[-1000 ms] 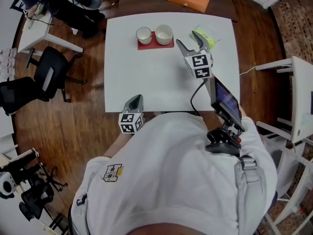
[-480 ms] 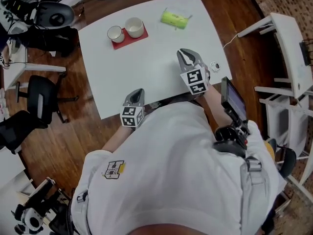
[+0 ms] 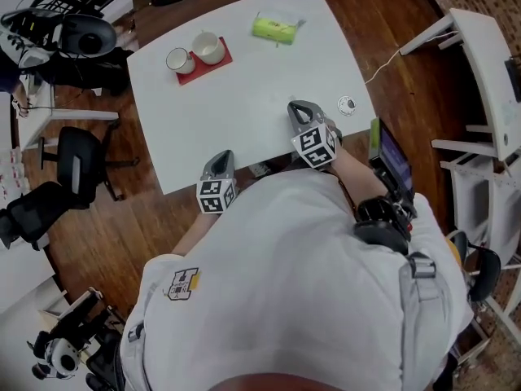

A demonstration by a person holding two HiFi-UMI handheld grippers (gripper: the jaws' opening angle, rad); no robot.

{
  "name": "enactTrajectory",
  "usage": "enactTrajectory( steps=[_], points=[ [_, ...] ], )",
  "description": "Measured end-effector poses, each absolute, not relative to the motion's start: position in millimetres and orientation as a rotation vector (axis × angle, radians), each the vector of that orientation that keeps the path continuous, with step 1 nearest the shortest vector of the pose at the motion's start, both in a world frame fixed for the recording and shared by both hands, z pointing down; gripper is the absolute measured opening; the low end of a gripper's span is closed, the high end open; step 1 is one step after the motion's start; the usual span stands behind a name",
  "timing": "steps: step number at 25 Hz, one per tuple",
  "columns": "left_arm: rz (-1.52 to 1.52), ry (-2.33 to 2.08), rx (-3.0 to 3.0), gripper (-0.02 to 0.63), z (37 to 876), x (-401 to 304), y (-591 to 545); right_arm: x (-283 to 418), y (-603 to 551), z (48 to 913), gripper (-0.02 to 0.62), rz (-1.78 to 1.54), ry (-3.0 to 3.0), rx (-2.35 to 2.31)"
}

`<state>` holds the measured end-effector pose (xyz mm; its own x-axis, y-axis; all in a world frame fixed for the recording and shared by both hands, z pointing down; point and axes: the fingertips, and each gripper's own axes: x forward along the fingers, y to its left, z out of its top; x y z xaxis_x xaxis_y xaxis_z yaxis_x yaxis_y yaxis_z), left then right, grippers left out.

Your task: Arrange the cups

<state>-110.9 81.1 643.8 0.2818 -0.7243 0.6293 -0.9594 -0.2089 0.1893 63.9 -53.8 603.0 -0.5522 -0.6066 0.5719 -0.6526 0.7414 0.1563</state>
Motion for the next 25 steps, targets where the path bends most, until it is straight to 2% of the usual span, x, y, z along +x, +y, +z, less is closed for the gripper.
enactTrajectory(
  steps=[8,25],
  points=[
    [0.62,-1.515,2.018,0.002,633,-79,97,85,-24,629,0.0,0.147,-2.309,0.831],
    [0.648,-1.441,2.123,0.002,626,-74,86,75,-16,625,0.0,0.11,-2.299,0.858]
  ],
)
